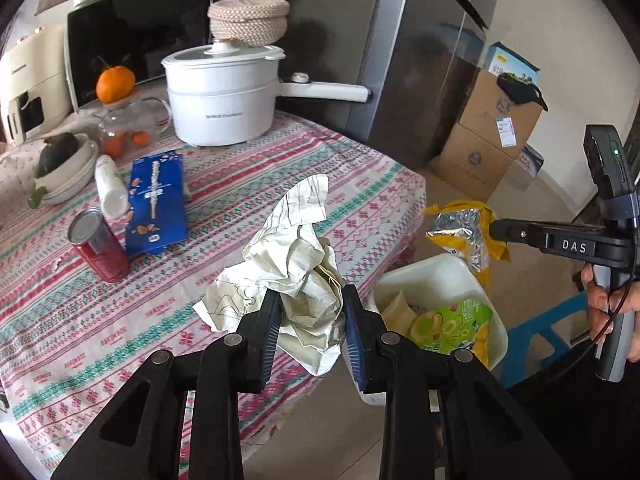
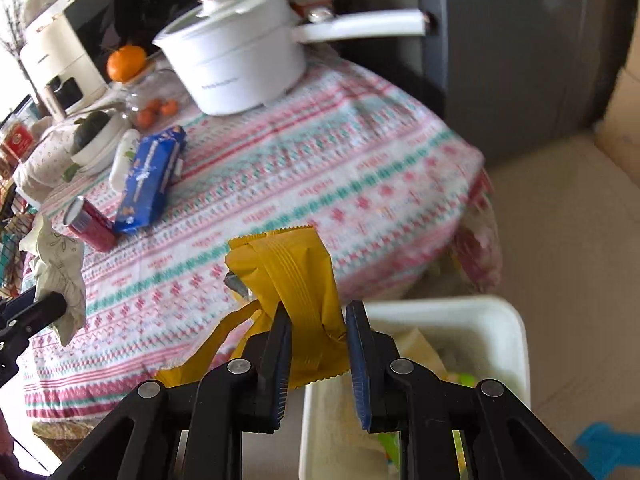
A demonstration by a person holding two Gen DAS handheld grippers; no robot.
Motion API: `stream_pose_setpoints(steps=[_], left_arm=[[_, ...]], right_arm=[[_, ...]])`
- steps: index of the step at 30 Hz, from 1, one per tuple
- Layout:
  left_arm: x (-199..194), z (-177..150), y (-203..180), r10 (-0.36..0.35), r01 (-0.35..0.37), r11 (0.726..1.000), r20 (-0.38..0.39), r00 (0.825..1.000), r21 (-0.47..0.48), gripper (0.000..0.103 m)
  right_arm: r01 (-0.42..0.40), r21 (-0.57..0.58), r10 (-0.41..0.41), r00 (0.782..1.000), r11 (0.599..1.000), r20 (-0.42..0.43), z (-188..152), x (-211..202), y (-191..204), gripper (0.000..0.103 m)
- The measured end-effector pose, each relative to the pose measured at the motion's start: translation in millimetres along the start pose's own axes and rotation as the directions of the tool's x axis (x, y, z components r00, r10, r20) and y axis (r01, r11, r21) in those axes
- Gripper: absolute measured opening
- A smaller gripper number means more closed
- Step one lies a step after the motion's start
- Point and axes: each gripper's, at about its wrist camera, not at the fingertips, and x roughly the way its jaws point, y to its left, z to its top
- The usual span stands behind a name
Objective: Collect trash
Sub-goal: 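Carry paper and yellow wrapper over the bin and open both tools to drop them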
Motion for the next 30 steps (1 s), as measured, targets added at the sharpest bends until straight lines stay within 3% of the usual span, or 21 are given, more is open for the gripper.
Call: stream_pose_setpoints(steps=[8, 16, 23, 27, 30], left_arm=[[45, -15, -63, -0.09, 0.1, 0.987, -0.082, 0.993, 0.127, 0.032], [97, -31, -121, -0.159, 0.194, 0.957, -0.171, 0.972, 0.216, 0.033], [123, -41, -146, -0.138, 0.194, 0.943, -0.213, 0.967, 0.271, 0.039], [129, -42, -149, -0.095, 0.163, 0.941, -0.232, 0.968, 0.297, 0.054], [125, -40, -146, -0.089, 0.158, 0.941, -0.231, 0.969, 0.299, 0.058]], right_arm=[[0.093, 0.017, -0.093, 0.996, 0.995, -0.013, -15, -7, -42, 0.023], [0.153, 0.055, -0.151, 0.987, 0.987, -0.049, -30, -9, -81, 0.023], [0.177, 0.083, -0.171, 0.982, 0.981, -0.076, -39, -10, -101, 0.023], [0.186, 0.098, -0.179, 0.981, 0.978, -0.077, -40, -12, -109, 0.023], [0.187, 0.105, -0.178, 0.98, 0.977, -0.083, -40, -11, -112, 0.023]])
